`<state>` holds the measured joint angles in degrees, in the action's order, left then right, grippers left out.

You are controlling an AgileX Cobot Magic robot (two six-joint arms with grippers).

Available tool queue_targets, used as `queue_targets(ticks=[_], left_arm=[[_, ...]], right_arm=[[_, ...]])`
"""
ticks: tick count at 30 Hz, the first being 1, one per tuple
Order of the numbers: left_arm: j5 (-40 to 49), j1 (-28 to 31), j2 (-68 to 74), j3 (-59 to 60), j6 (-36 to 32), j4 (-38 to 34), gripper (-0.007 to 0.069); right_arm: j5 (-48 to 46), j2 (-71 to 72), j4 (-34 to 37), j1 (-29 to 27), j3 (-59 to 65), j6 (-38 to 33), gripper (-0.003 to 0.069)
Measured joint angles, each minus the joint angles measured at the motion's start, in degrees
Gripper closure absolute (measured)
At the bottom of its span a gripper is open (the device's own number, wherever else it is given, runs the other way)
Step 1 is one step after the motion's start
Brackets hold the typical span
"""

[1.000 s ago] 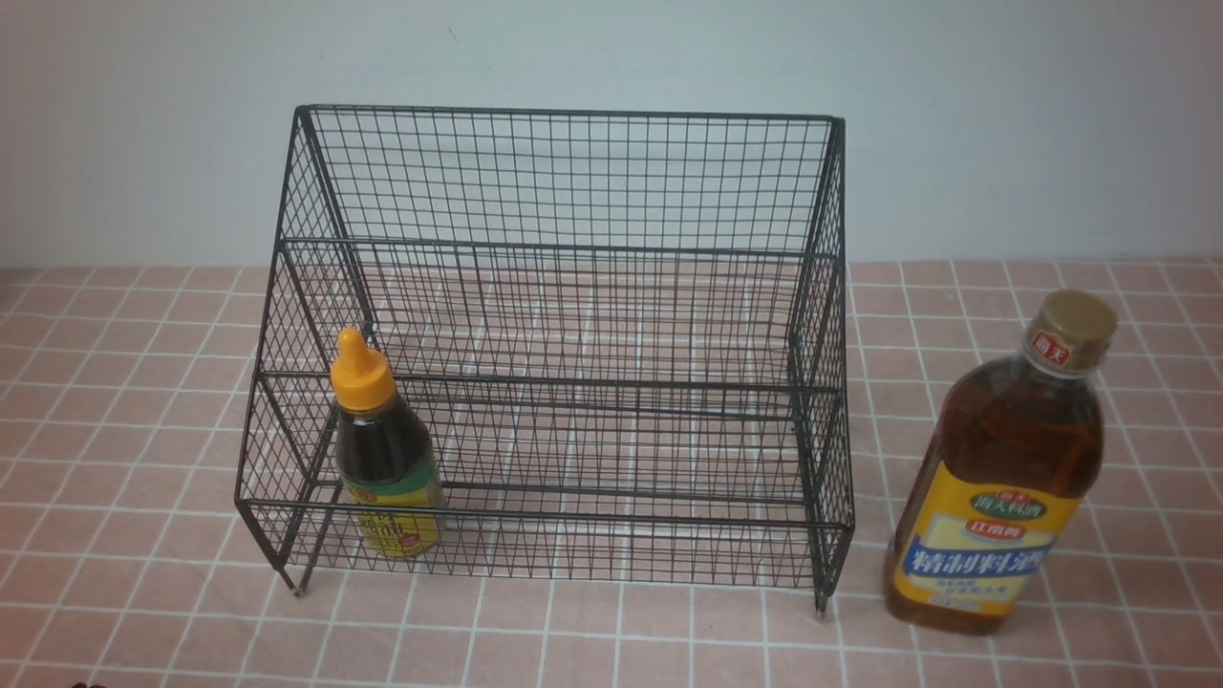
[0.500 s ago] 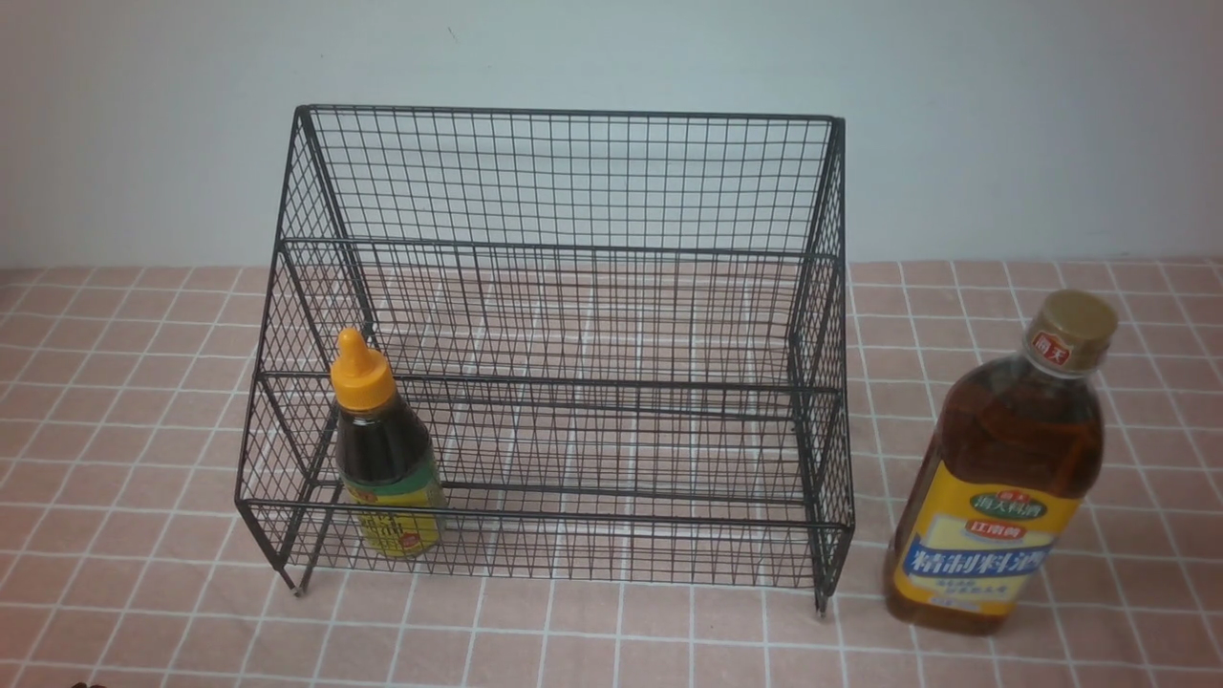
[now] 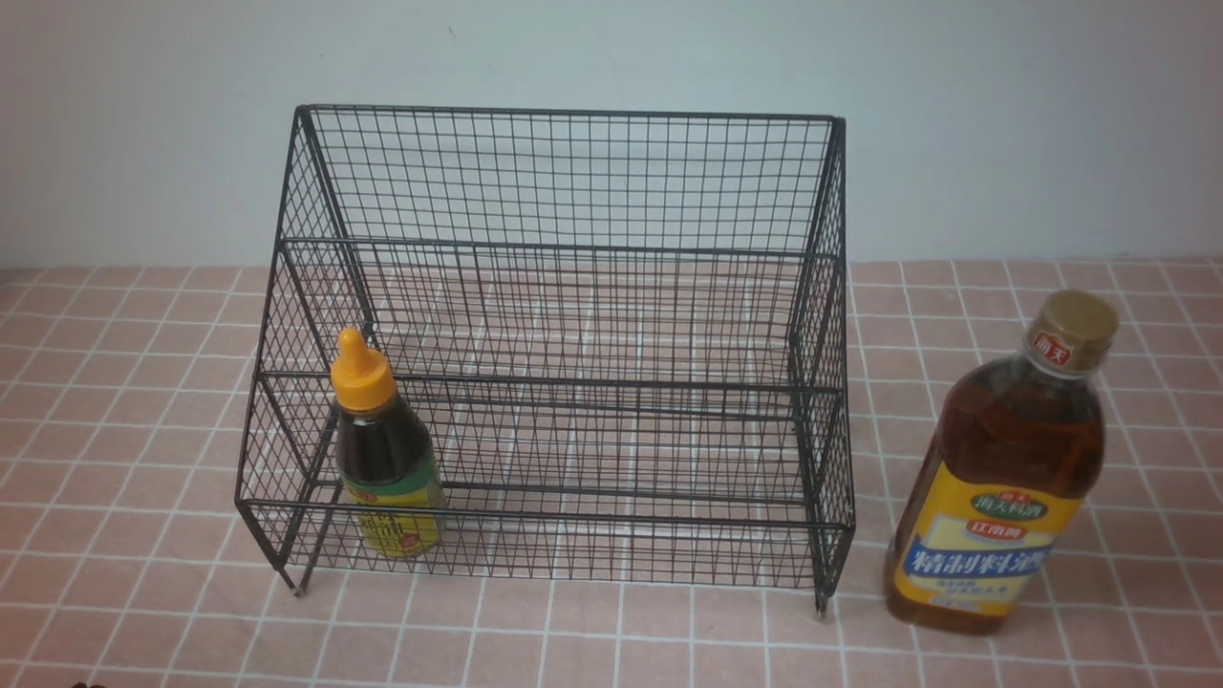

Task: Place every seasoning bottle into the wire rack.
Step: Use the right arm to grab the condiment bottle closest to it

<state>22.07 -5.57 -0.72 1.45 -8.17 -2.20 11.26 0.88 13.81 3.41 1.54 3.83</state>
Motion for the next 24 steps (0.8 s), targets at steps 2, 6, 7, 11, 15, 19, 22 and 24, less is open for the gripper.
queue_targets(ticks=[2,6,7,11,15,19,22,24], left_arm=[[0.0,0.0,0.0,0.0,0.0,0.0,0.0631],[0.0,0.0,0.0,0.0,0.0,0.0,0.0631],[0.0,0.0,0.0,0.0,0.0,0.0,0.0631],[0.0,0.0,0.0,0.0,0.0,0.0,0.0631],[0.0,0.0,0.0,0.0,0.0,0.0,0.0631],[0.0,0.0,0.0,0.0,-0.1,0.0,0.0631],[0.0,0.0,0.0,0.0,-0.1,0.0,0.0631],[0.0,0.0,0.0,0.0,-0.1,0.0,0.0631]], right_arm=[[1.8,0.0,0.6,0.0,0.0,1.9,0.0673],[4.1,-0.4,-2.3,0.0,-1.8,5.8,0.0673],[2.8,-1.1,-3.6,0.0,-3.2,6.0,0.0673],[-5.0,-8.2,-10.2,0.0,-12.1,7.2,0.0672],[-12.3,-15.8,-15.0,0.0,-18.0,7.4,0.0659],[-16.9,-29.6,-16.8,2.2,-25.6,7.5,0.0606],[-17.2,-35.0,-16.9,4.9,-28.4,7.5,0.0573],[-17.2,-41.1,-16.9,8.4,-31.4,7.5,0.0529]])
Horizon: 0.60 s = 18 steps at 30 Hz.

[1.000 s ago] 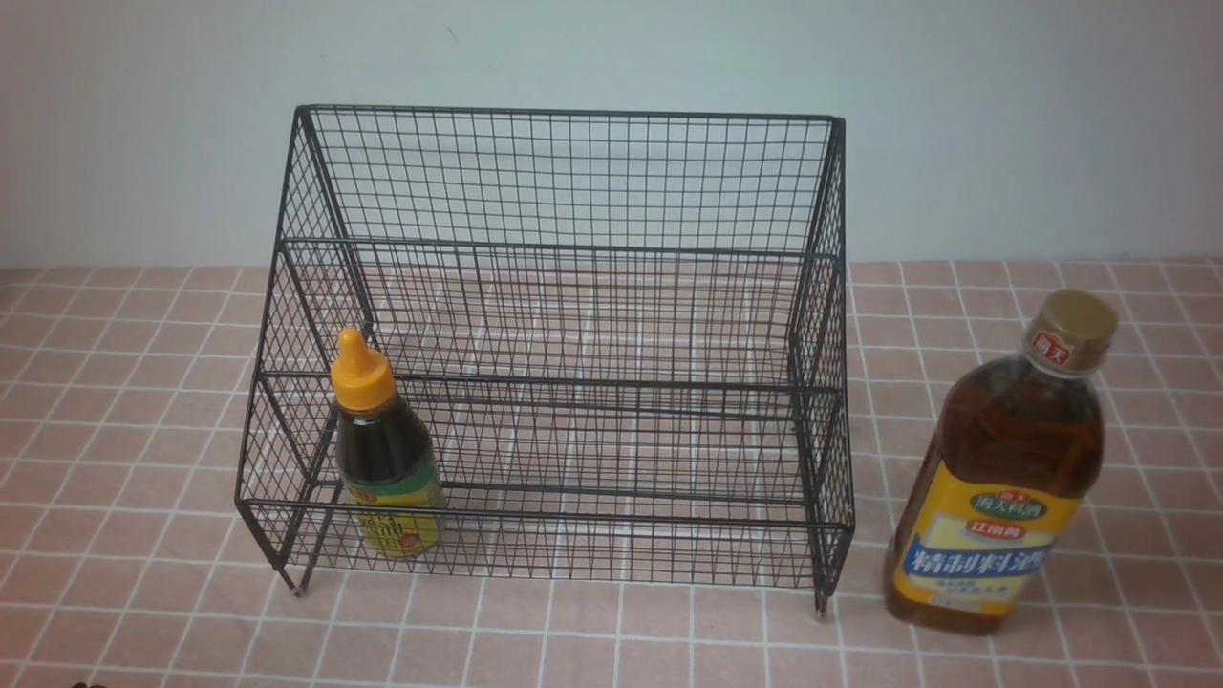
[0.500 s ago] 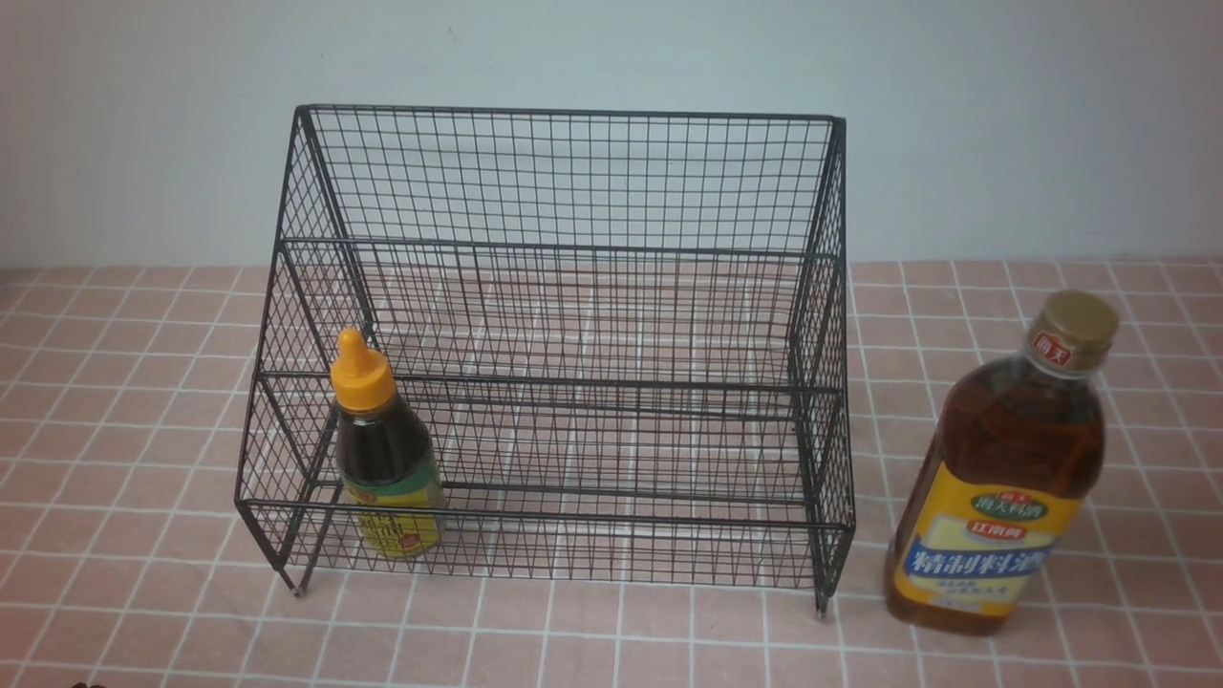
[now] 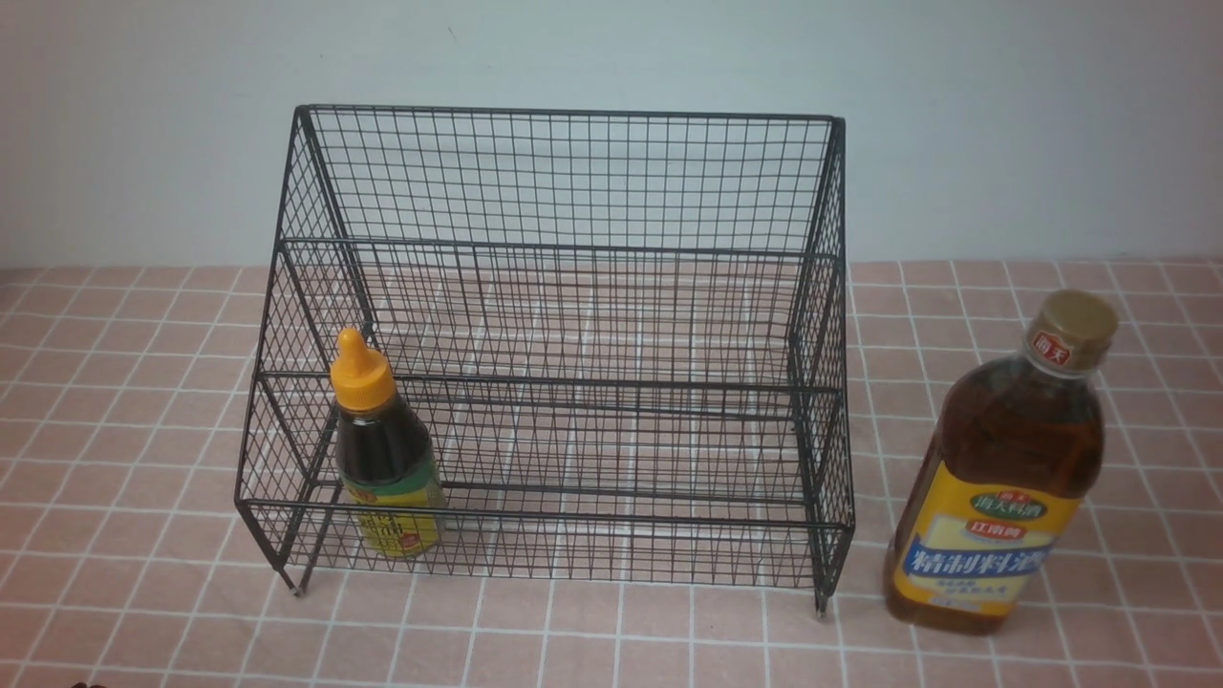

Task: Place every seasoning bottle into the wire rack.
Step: Use the right arm to grab the condiment bottle closest to it

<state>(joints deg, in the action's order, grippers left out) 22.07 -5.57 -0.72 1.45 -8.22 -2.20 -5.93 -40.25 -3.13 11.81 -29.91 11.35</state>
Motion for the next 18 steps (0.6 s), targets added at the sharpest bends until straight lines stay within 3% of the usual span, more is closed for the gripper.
queue_targets(ticks=[3,6,9,12,13,18], left_arm=[[0.0,0.0,0.0,0.0,0.0,0.0,0.0631],[0.0,0.0,0.0,0.0,0.0,0.0,0.0631],[0.0,0.0,0.0,0.0,0.0,0.0,0.0631],[0.0,0.0,0.0,0.0,0.0,0.0,0.0631],[0.0,0.0,0.0,0.0,0.0,0.0,0.0631],[0.0,0.0,0.0,0.0,0.0,0.0,0.0631]], right_arm=[[0.0,-4.4,-0.1,3.7,-2.0,0.0,0.0469],[0.3,-9.2,-0.2,7.5,-4.0,0.0,0.0354],[1.1,-12.1,-0.4,8.7,-4.3,0.0,0.0228],[1.3,-13.5,-0.4,8.8,-4.3,0.0,0.0154],[1.3,-14.5,-0.9,8.8,-4.3,0.0,0.0093],[1.3,-14.8,-2.8,8.8,-4.3,-0.1,0.0038]])
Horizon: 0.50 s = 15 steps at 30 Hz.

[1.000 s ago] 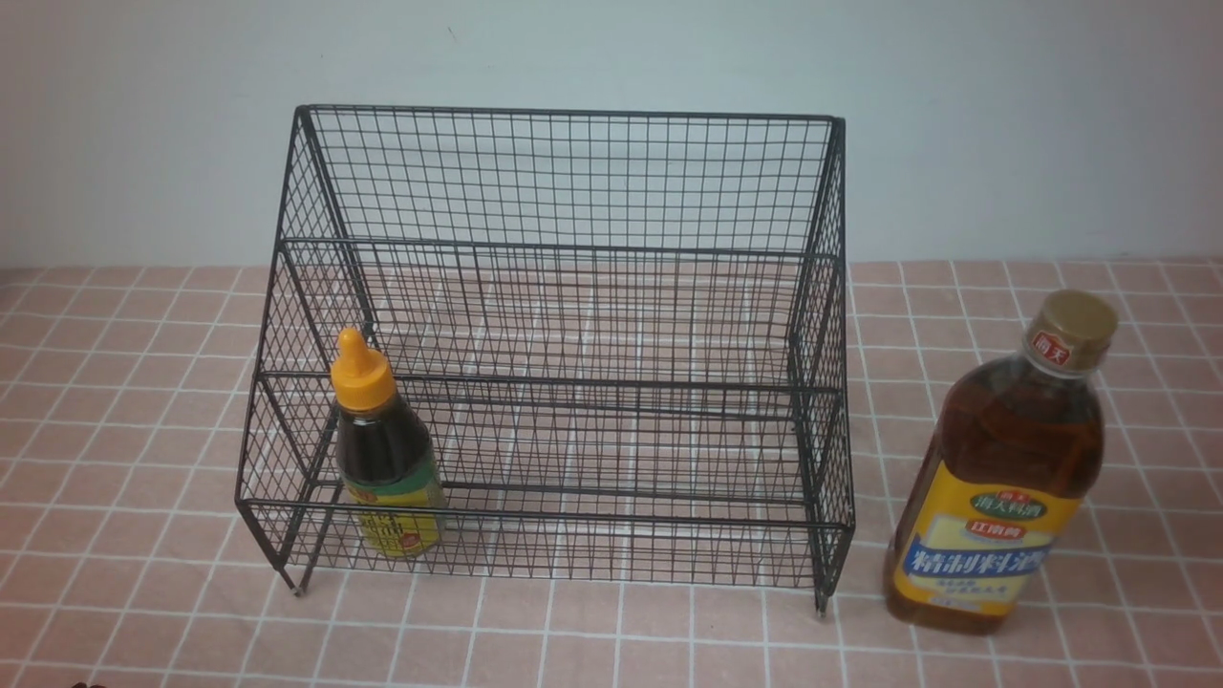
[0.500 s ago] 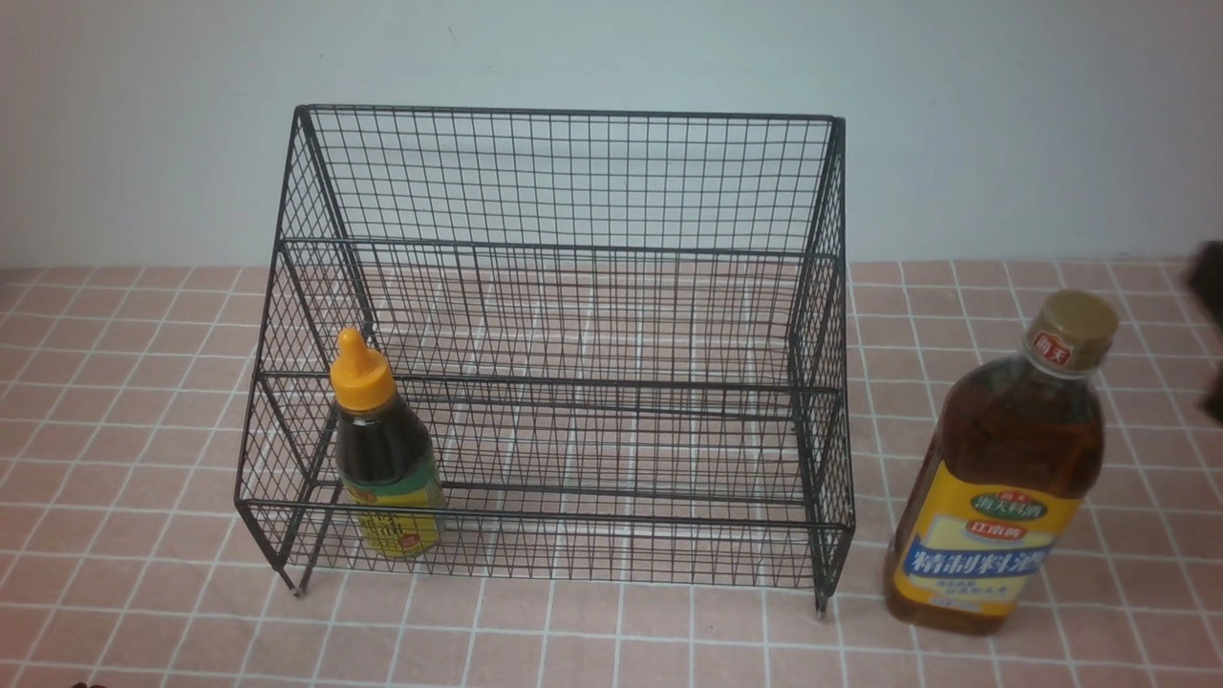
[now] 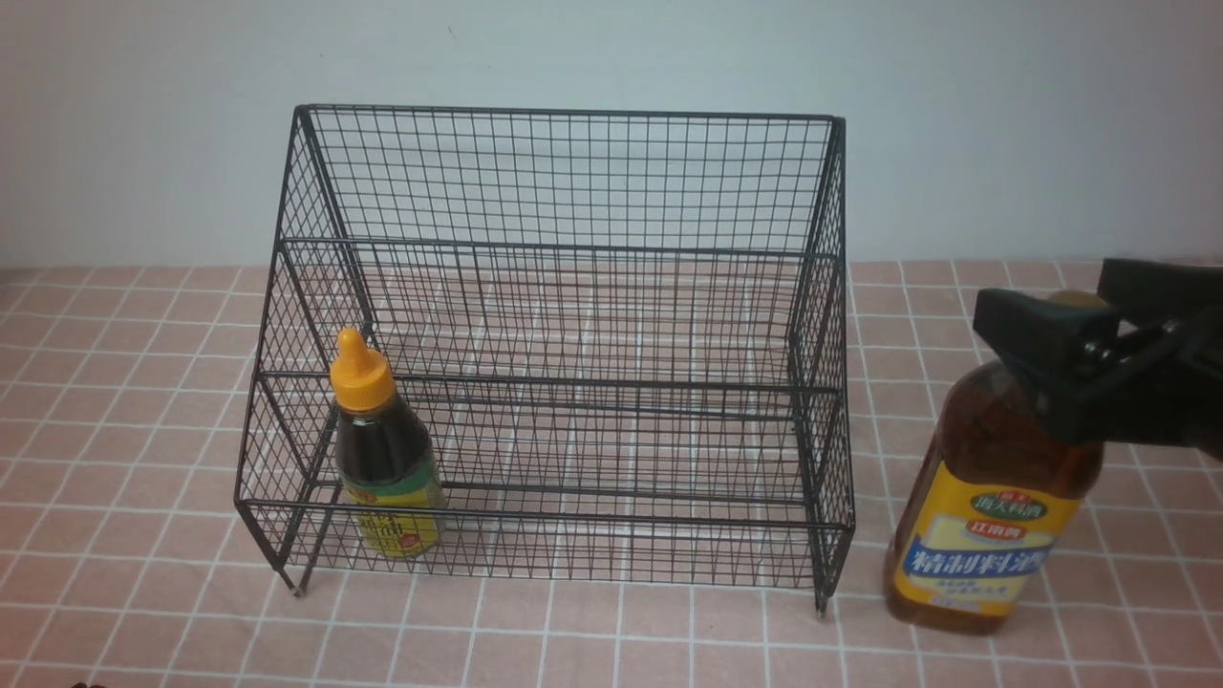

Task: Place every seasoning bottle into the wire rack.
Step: Use the right arm to grab the condiment bottle closest to it

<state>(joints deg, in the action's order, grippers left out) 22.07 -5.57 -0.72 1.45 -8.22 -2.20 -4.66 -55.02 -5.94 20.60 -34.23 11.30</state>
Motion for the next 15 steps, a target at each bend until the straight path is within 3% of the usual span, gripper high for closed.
queue_targets(ticks=[11,15], left_arm=[[0.0,0.0,0.0,0.0,0.0,0.0,0.0631],[0.0,0.0,0.0,0.0,0.0,0.0,0.0631]], right_arm=[[-0.4,-3.7,-3.2,-2.2,-0.2,0.1,0.0035],[-0.6,-4.3,-3.4,-2.3,-0.2,0.5,0.0066]])
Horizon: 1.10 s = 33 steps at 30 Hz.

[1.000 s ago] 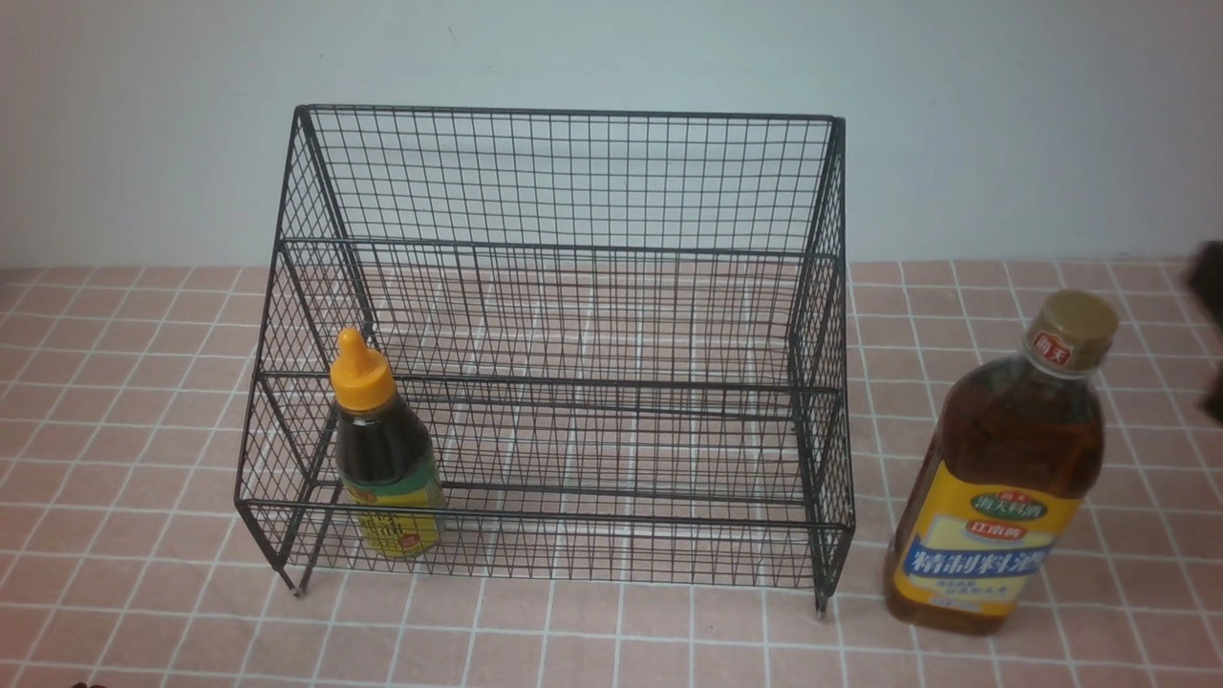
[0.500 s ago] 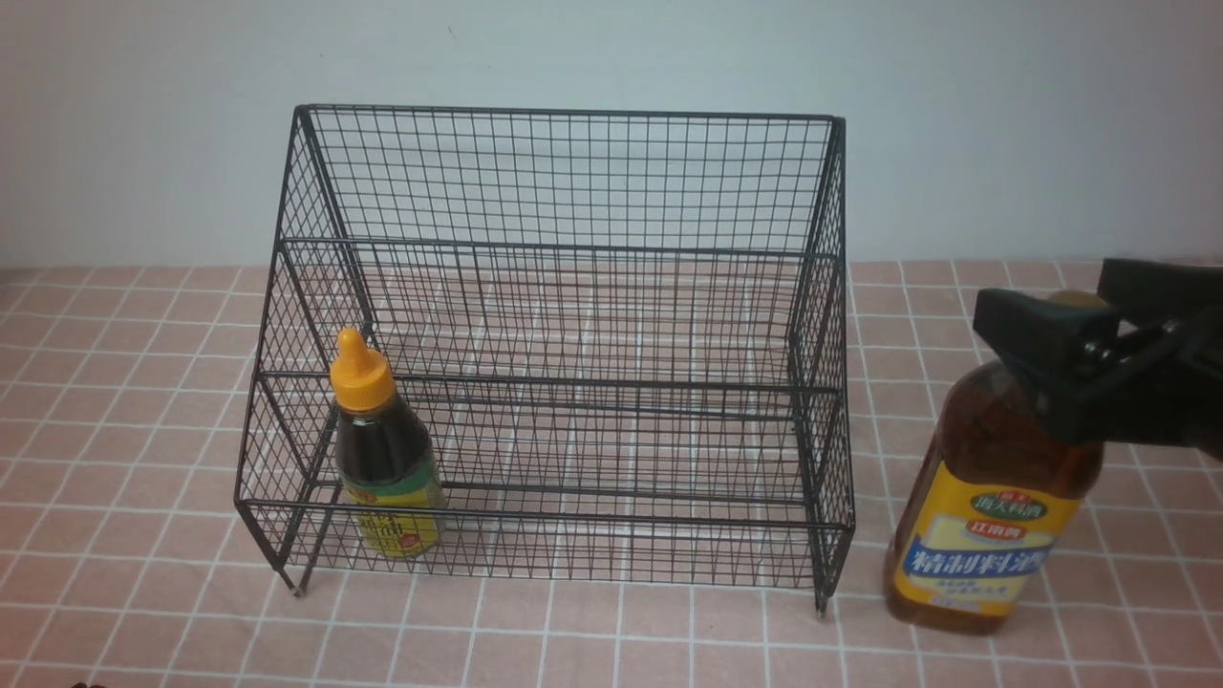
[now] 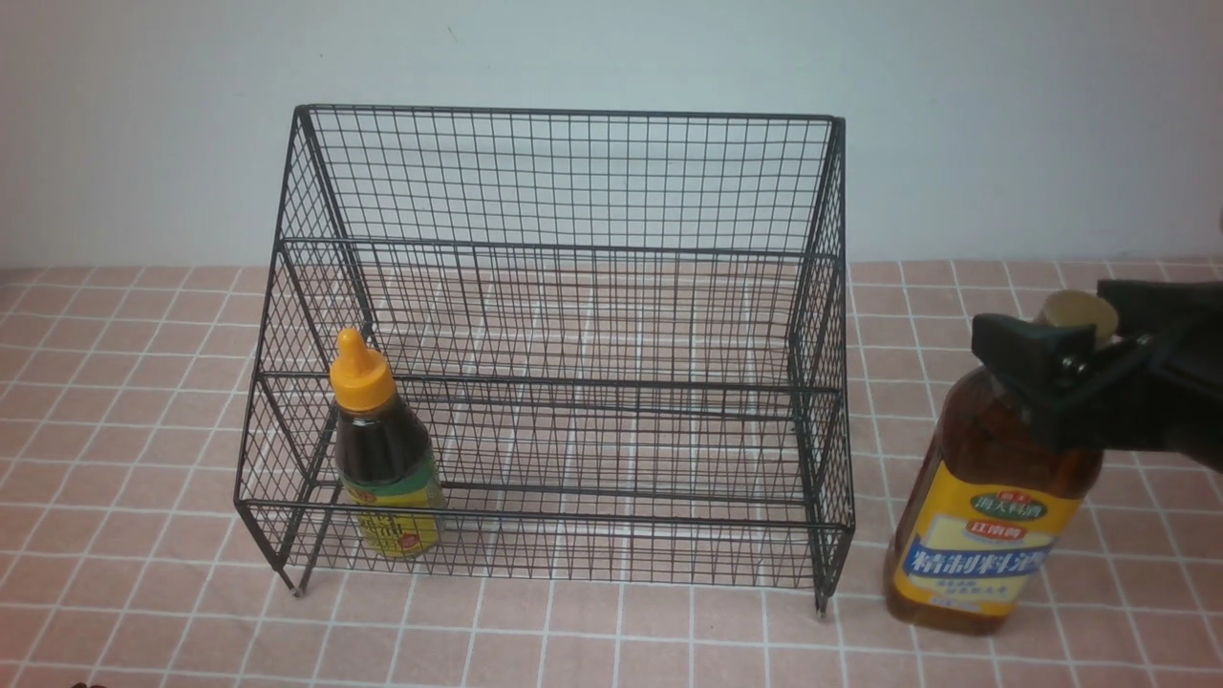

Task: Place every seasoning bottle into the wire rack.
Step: Use the right arm to grab the condiment bottle closest to it, then use the right arm to put the condiment bottle back on the shelf

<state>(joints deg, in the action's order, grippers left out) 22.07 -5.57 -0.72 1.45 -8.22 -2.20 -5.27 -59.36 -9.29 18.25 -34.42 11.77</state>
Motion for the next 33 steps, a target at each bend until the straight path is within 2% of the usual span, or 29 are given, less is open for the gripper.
queue_targets(ticks=[1,3,4,6,13,17,22,30,33], left_arm=[[0.0,0.0,0.0,0.0,0.0,0.0,0.0631],[0.0,0.0,0.0,0.0,0.0,0.0,0.0631],[0.0,0.0,0.0,0.0,0.0,0.0,0.0631],[0.0,0.0,0.0,0.0,0.0,0.0,0.0631],[0.0,0.0,0.0,0.0,0.0,0.0,0.0631],[0.0,0.0,0.0,0.0,0.0,0.0,0.0631],[0.0,0.0,0.0,0.0,0.0,0.0,0.0631],[0.0,0.0,0.0,0.0,0.0,0.0,0.0631],[0.0,0.0,0.0,0.0,0.0,0.0,0.0631]], right_arm=[[0.0,0.0,0.0,0.0,0.0,0.0,0.0074],[0.0,-0.6,-0.3,0.0,0.0,0.0,0.0163],[0.0,-0.7,-0.3,0.0,0.0,0.0,0.0184],[0.2,-1.2,-0.4,0.0,-0.1,0.0,0.0351],[-0.8,-1.2,-1.0,0.0,-1.0,-0.6,0.0346],[-10.4,-0.3,-3.0,0.0,-6.5,-1.4,0.0346],[-17.1,0.4,-4.3,0.0,-17.2,-2.0,0.0346],[-16.9,0.5,-4.4,0.0,-30.9,-2.0,0.0346],[-13.8,-1.7,-3.7,0.0,-36.8,-2.0,0.0346]])
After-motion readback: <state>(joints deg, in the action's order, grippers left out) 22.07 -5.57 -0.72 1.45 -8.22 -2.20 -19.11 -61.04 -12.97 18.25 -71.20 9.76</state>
